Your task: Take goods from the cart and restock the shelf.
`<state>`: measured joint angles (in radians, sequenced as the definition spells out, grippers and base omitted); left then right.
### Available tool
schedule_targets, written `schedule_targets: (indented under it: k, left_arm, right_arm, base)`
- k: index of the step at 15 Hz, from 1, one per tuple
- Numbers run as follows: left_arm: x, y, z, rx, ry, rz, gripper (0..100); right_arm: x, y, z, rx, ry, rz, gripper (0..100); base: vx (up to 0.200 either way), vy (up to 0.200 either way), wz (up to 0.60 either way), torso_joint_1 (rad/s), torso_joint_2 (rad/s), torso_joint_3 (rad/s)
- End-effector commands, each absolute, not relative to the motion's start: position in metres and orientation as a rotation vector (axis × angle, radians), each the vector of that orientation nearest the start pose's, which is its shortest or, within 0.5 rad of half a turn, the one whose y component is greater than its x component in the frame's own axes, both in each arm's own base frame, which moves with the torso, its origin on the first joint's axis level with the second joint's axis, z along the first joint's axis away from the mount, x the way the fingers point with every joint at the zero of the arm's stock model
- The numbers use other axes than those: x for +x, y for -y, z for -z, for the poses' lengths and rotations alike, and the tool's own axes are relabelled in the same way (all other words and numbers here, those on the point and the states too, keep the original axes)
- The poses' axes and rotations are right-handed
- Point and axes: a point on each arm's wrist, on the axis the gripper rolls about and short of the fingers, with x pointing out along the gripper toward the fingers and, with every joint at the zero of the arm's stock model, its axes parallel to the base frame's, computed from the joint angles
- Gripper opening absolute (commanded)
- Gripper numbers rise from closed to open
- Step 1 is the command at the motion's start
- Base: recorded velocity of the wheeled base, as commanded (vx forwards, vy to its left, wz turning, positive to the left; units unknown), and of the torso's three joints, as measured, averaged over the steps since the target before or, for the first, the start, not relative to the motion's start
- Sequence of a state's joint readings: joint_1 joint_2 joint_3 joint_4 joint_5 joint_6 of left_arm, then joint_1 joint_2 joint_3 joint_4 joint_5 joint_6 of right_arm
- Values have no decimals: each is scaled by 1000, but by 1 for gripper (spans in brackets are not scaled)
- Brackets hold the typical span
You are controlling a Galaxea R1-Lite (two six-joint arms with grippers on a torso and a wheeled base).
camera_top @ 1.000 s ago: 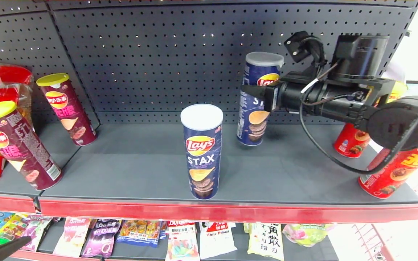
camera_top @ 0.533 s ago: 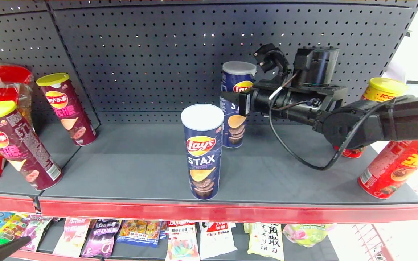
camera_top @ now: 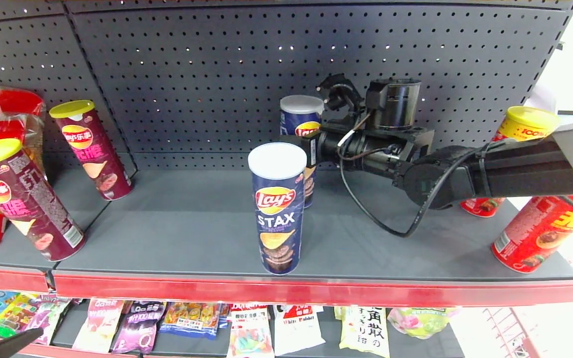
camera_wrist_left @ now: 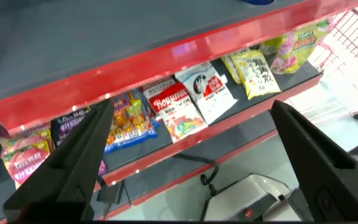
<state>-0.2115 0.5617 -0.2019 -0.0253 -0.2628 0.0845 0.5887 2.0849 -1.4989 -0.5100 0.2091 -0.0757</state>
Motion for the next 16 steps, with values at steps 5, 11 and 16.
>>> schedule_targets:
  k: [5,11,16]
  left_arm:
    - [30,12,-136,73,-312,476,100]
    - [30,12,-136,75,-313,474,100]
    - [30,12,-136,75,-316,474,100]
  right_arm:
    - [365,-249,-211,-92,-63,-799,0]
    - [371,-253,-204,-78,-14,-797,0]
    - [368,-257,-202,-79,-22,-797,0]
  base:
    - [0,0,0,0,0,0]
    - [0,0,0,0,0,0]
    - [0,0,0,0,0,0]
